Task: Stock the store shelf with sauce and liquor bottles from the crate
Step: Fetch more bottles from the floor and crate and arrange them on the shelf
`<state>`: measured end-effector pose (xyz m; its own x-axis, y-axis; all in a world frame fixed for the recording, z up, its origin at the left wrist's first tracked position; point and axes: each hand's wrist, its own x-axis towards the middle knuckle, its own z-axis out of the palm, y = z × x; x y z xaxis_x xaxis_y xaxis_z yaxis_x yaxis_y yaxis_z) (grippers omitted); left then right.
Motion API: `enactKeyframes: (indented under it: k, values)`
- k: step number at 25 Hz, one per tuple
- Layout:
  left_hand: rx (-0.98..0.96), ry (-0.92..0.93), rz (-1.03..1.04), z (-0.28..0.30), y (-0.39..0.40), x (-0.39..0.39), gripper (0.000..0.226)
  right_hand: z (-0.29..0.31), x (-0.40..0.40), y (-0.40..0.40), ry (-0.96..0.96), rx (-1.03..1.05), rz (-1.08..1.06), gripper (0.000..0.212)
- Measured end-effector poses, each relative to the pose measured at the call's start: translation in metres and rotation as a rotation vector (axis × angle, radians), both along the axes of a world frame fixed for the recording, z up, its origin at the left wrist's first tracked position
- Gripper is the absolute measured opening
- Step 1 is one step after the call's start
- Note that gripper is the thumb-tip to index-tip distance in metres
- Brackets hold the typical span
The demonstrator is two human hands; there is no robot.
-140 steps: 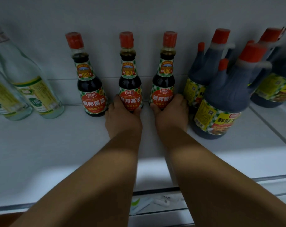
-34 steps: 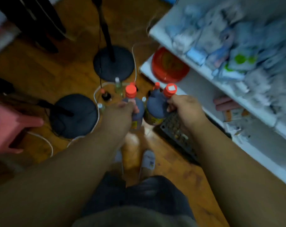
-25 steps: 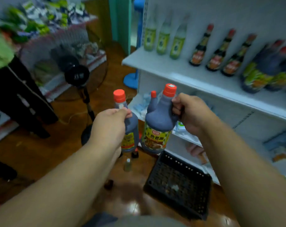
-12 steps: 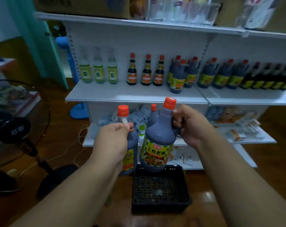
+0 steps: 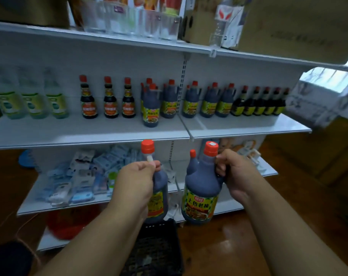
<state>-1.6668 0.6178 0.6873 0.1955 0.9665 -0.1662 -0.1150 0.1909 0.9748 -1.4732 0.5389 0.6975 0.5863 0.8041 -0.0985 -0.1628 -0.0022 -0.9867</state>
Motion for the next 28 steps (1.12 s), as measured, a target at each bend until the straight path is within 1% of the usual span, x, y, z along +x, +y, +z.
enactKeyframes:
  k: [4, 6, 9, 12, 14, 18, 22, 25, 28]
  values:
    - [-0.005, 0.014, 0.004, 0.001, 0.008, 0.087, 0.024, 0.003, 0.083, 0.011, -0.039, -0.021, -0.065, 0.039]
    - [-0.013, 0.038, -0.021, -0.003, 0.021, 0.117, 0.022, 0.001, 0.111, 0.023, -0.019, -0.019, -0.100, 0.040]
    - [0.016, 0.077, -0.080, -0.006, 0.050, 0.162, 0.021, -0.006, 0.153, 0.053, 0.059, 0.056, -0.130, 0.043]
    - [0.039, 0.146, -0.116, -0.005, 0.090, 0.207, 0.025, -0.011, 0.188, 0.088, 0.043, 0.047, -0.144, 0.041]
    - [0.043, 0.144, -0.103, 0.000, 0.105, 0.231, 0.027, -0.009, 0.209, 0.105, 0.030, 0.023, -0.121, 0.035]
    - [0.062, 0.168, -0.049, 0.009, 0.145, 0.290, 0.025, -0.004, 0.276, 0.150, 0.068, 0.060, -0.130, 0.044]
    - [0.110, 0.180, 0.045, 0.000, 0.182, 0.350, 0.021, -0.014, 0.345, 0.203, 0.035, 0.075, 0.006, 0.045]
    - [0.101, 0.202, 0.156, -0.009, 0.207, 0.394, 0.025, -0.017, 0.396, 0.245, -0.001, 0.055, 0.114, 0.045]
    - [0.092, 0.233, 0.273, -0.012, 0.233, 0.434, 0.021, -0.018, 0.440, 0.284, 0.023, 0.032, 0.145, 0.050]
